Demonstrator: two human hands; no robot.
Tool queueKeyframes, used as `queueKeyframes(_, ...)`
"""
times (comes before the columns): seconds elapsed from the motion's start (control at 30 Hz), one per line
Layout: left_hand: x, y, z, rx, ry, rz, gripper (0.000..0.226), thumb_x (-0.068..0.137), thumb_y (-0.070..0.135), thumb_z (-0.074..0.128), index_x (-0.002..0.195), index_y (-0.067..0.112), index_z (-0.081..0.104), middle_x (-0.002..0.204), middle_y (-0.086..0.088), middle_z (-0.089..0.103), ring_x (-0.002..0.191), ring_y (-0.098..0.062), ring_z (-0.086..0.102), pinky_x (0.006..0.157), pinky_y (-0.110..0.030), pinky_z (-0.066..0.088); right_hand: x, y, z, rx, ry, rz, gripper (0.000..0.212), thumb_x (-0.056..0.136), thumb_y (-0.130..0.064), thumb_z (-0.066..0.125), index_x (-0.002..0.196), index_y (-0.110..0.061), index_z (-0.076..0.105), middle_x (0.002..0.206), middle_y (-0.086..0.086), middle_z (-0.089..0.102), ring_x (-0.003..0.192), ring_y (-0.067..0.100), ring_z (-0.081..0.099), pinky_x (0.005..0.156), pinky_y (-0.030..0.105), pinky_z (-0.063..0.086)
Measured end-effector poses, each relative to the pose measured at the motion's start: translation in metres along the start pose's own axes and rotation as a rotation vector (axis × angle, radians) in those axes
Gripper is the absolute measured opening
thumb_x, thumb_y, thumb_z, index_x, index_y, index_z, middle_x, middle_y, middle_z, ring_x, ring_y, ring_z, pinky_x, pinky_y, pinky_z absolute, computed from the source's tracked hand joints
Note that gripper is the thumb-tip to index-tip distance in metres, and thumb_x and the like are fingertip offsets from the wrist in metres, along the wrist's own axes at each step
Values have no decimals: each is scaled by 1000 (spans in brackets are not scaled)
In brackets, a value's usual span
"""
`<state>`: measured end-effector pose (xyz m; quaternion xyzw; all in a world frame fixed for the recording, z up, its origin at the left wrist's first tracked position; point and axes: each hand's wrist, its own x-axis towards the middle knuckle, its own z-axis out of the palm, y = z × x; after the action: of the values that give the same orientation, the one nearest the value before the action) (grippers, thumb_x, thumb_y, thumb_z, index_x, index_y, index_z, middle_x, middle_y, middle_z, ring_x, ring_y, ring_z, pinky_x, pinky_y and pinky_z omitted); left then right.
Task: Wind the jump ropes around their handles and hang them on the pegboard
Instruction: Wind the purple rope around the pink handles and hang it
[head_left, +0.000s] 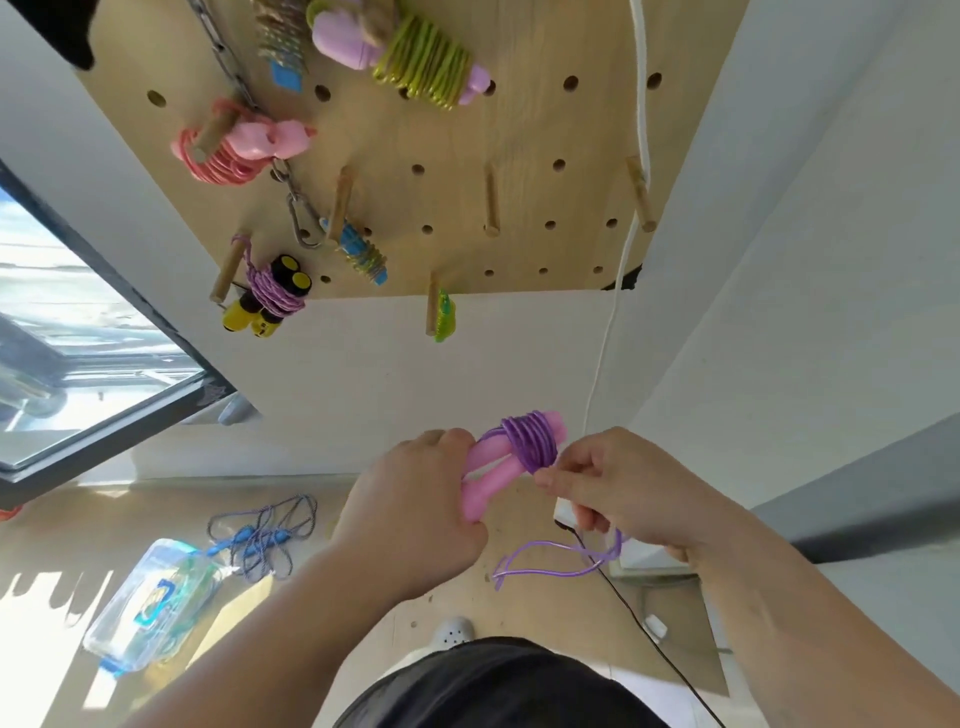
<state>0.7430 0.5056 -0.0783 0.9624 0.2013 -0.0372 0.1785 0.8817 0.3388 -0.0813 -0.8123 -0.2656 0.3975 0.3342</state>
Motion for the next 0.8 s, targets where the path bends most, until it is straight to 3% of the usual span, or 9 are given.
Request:
queueKeyframes(0.13,8,-24,-3,33,-32,-44,25,79,33,60,95,26,42,88,10,51,78,-18,53,65,-33,43,12,-18,32,-559,258,-100,56,102,-51,44,59,-16,50,58,4,58,58,23,54,64,37,46)
queueKeyframes(0.27,23,-51,-13,-577,-165,-217,28,58,22,75,82,14,62,68,5,53,56,-14,45,51,-26,35,30,-13,58,-656,594,-502,52,103,-46,41,59,-19,47,51,-5,46,51,20,41,50,36,41)
queueKeyframes(0.3,25,-55,-16,-717,-212,-237,35,53,21,76,84,8,65,67,1,52,57,-15,44,53,-27,35,35,-12,59,-609,643,-551,50,103,-44,45,61,-17,49,52,-6,42,51,19,37,49,34,38)
queueKeyframes(0.37,27,-62,-21,-988,-304,-236,45,50,17,74,90,-2,66,71,-9,52,62,-22,47,53,-31,36,39,-21,64,-253,636,-523,46,100,-44,51,65,-14,54,52,-6,41,52,16,36,50,31,35)
queueKeyframes(0.43,28,-71,-25,-1210,-363,-237,48,53,12,73,95,-8,65,76,-13,52,67,-26,48,51,-29,37,37,-37,73,247,536,-354,44,101,-42,50,71,-12,60,51,-8,45,51,11,39,52,26,36)
queueKeyframes(0.5,29,-82,-27,-1323,-410,-212,45,54,13,74,96,-4,68,79,-14,53,69,-27,46,50,-28,37,36,-48,79,498,465,-165,47,107,-36,43,76,-8,65,52,-12,46,52,5,43,58,17,39)
queueKeyframes(0.6,29,-97,-26,-1407,-449,-190,49,49,19,77,95,2,70,82,-16,51,69,-28,44,50,-28,36,37,-56,81,502,374,-91,39,105,-32,47,78,-16,71,59,-2,42,58,12,41,66,24,38)
queueKeyframes(0.73,22,-113,-23,-1582,-561,-190,52,51,18,74,100,0,68,83,-17,53,60,-26,46,49,-27,34,37,-63,85,247,364,-217,25,101,-16,57,77,-19,62,58,-11,51,58,9,46,59,16,39)
queueKeyframes(0.8,16,-121,-21,-1719,-666,-184,53,54,17,74,102,-1,69,82,-16,56,57,-24,49,47,-26,35,36,-69,89,182,361,-286,24,101,-14,56,78,-18,57,60,-6,54,56,11,50,57,20,43)
